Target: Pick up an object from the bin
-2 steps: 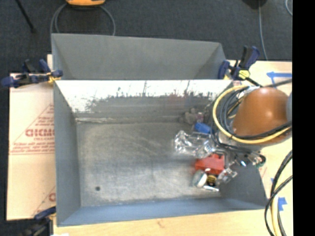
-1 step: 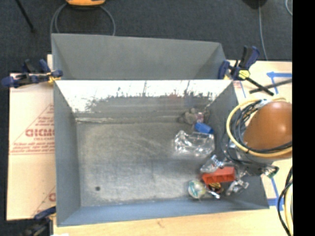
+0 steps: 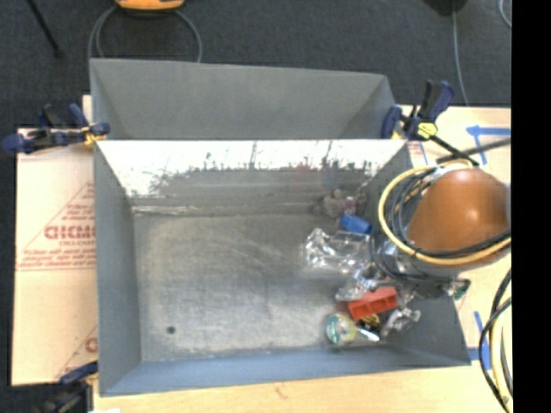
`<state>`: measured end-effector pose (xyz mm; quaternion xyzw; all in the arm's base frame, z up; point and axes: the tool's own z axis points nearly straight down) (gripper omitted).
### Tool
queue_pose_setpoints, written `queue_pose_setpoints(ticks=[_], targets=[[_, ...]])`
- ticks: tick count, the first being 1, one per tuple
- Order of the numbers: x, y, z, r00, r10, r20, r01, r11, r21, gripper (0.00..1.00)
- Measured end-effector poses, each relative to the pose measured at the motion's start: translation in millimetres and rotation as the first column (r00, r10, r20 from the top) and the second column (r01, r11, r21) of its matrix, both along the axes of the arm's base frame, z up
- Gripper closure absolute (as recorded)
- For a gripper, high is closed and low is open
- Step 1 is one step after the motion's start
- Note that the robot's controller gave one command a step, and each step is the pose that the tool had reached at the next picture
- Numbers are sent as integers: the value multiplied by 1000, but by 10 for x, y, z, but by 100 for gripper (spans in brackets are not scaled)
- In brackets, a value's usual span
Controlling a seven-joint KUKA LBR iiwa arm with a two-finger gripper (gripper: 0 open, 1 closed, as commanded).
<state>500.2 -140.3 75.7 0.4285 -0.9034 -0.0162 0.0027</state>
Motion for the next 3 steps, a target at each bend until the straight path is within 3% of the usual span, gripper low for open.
queue_pose_setpoints(ticks=[1, 2, 3], targets=[[0, 76, 13, 1000, 3, 12, -3, 1000, -15, 0], [7, 52, 28, 1000, -2, 13, 3, 1000, -18, 100], [20, 48, 342, 1000, -6, 24, 7, 1000, -27, 100]])
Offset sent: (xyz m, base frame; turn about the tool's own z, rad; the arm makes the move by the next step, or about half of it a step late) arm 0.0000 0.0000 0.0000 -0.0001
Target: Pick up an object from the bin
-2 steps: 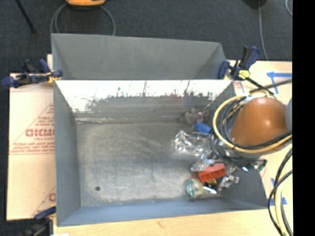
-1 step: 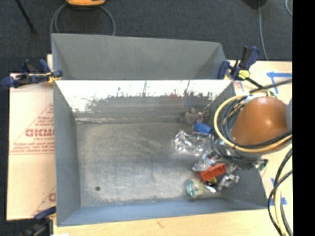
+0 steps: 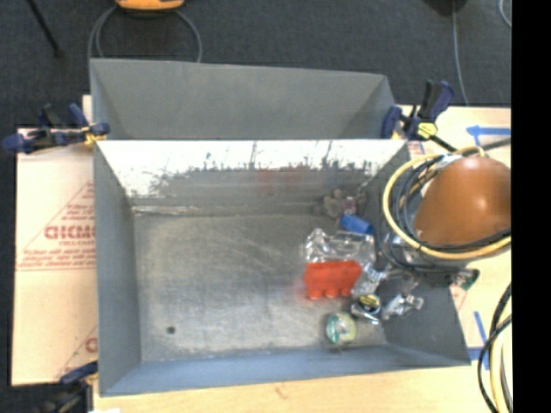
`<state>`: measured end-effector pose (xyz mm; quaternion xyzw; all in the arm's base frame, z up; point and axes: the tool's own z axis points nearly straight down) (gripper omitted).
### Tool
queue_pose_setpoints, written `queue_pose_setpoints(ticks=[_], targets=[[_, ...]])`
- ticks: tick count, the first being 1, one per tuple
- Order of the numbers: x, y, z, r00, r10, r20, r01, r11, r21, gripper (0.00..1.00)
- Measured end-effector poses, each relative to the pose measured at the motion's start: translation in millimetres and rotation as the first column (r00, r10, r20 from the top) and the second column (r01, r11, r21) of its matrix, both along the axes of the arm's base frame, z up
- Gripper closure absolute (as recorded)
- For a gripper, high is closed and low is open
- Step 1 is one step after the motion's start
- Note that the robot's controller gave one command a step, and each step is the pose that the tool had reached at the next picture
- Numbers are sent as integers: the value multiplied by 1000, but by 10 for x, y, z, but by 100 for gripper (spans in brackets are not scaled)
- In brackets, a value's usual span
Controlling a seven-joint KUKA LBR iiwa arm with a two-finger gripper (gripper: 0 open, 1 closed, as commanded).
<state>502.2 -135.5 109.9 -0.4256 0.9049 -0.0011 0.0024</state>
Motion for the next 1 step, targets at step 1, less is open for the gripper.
queue_pose_setpoints(ticks=[1], targets=[[18, -9, 509, 1000, -4, 2, 4, 1000, -2, 100]])
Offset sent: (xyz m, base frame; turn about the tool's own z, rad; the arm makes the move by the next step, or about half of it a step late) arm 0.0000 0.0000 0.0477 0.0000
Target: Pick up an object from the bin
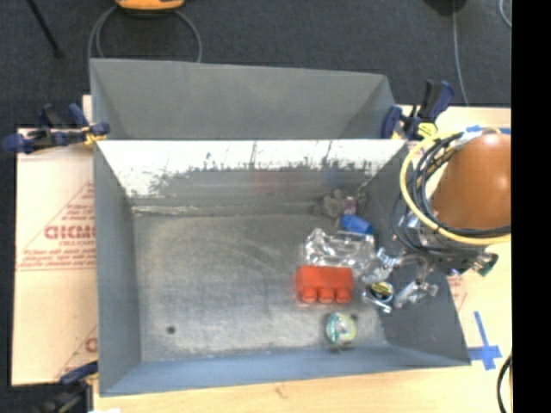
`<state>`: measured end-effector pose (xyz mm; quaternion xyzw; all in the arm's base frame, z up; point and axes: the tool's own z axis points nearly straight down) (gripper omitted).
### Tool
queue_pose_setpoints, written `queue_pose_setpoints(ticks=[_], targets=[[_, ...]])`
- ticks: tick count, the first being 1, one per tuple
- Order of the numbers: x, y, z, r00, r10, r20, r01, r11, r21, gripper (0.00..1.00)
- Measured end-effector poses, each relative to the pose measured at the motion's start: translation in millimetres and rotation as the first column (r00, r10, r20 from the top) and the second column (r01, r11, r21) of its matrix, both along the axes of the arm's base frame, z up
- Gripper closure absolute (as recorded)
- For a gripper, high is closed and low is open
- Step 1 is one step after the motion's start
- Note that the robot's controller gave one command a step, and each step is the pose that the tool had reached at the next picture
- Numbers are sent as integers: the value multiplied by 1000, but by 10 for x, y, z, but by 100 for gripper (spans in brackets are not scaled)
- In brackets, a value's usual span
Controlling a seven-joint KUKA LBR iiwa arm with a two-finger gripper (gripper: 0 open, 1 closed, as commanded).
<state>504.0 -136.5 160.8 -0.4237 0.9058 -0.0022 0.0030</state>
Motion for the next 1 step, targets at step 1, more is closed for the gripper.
queue_pose_setpoints(ticks=[1], targets=[[11, -7, 297, 1000, -4, -1, 4, 1000, 1, 100]])
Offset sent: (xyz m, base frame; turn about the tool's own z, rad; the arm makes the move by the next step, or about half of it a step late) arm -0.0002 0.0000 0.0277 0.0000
